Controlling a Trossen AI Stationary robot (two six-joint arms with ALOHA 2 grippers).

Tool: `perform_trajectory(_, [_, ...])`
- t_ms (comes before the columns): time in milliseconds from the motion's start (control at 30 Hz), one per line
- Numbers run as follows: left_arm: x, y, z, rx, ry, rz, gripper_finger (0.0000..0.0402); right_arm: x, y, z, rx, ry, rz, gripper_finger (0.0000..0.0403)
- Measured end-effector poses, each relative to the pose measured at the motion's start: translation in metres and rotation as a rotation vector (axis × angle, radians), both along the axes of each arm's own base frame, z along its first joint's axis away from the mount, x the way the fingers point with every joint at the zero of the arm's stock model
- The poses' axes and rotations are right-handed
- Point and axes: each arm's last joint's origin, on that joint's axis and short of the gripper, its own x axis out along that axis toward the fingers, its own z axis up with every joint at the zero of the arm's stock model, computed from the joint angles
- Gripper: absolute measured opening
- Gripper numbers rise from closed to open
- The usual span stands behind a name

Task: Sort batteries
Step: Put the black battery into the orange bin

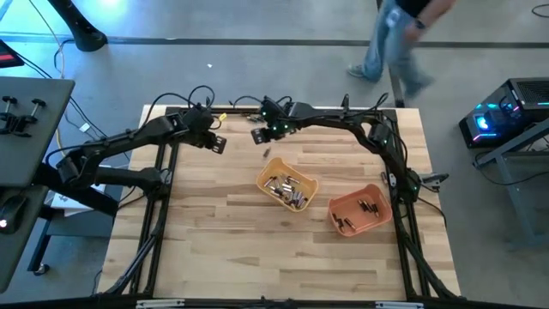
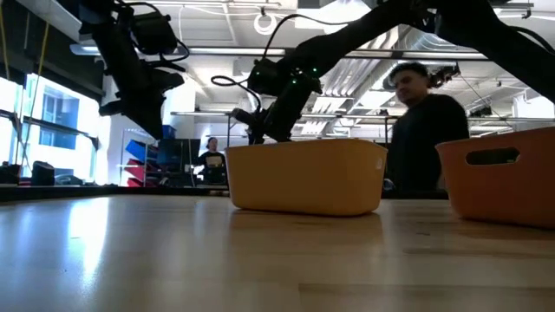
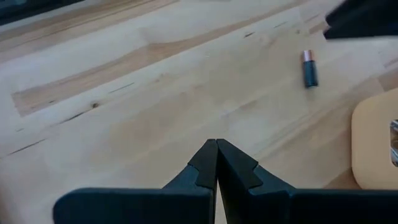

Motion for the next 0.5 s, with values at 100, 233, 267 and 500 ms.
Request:
perform_trajectory(100, [0.000,0.000,0.000,-0.009,-0.008,-0.011,0.0000,-0.003,0.012,-0.004,0.019,0.085,-0.023,0.0188])
perform_trajectory(233, [0.001,0.000,0.000,-0.007,-0.016,-0.047,0.0000,-0.008,0.021,-0.007,0.012,0.192,-0.124,0.0213])
perform_trajectory(267, [0.002,0.000,0.001,-0.003,-0.020,-0.058,0.0000,-0.009,0.022,-0.008,0.018,0.204,-0.141,0.0214])
perform_trajectory(500, [0.002,0.000,0.001,-0.003,-0.021,-0.071,0.0000,-0.032,0.024,-0.012,0.099,0.424,-0.166,0.0200])
